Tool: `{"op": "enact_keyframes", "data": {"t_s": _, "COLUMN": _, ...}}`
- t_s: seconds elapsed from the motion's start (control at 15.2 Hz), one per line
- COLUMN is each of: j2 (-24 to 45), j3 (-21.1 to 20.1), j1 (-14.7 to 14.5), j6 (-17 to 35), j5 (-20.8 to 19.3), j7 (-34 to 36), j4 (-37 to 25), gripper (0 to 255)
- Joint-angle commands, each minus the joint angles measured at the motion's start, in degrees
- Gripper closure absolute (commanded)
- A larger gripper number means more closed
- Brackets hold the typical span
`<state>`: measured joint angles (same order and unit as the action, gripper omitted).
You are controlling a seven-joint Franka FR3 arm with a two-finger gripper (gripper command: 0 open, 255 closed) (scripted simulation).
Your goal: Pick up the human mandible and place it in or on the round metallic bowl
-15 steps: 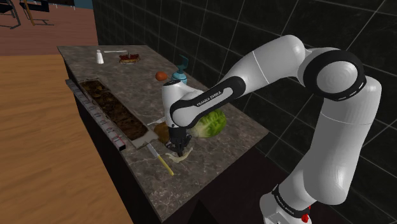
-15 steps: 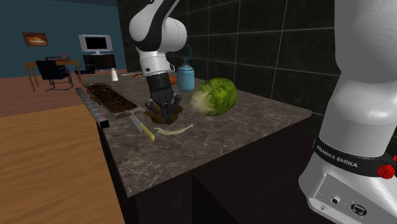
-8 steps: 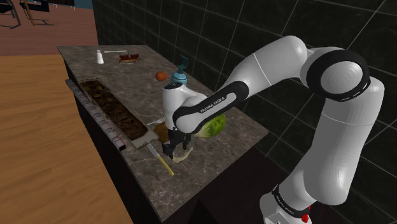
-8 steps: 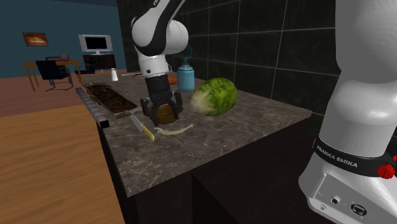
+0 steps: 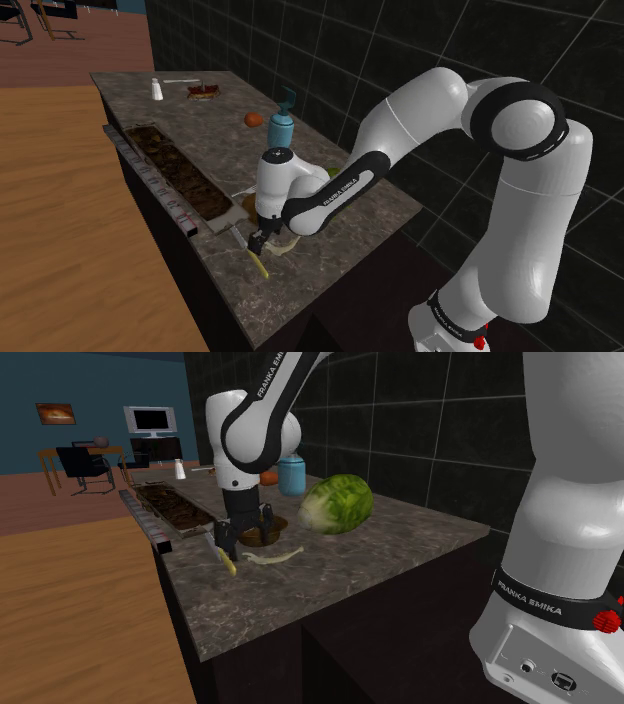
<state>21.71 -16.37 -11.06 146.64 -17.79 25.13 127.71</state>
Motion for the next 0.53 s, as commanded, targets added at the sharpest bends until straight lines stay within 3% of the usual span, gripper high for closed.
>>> {"op": "enact_keyframes", "data": {"t_s": 0.0, "j2": 1.4, "j3": 0.6, "j1": -0.3, "j6": 1.4, "j5": -1.0, "j7": 0.6, "j4": 0.0, "gripper": 0}}
{"op": "enact_keyframes", "data": {"t_s": 0.46, "j2": 1.8, "j3": 0.8, "j1": -0.4, "j6": 1.8, "j5": -1.2, "j7": 0.8, "j4": 0.0, "gripper": 0}}
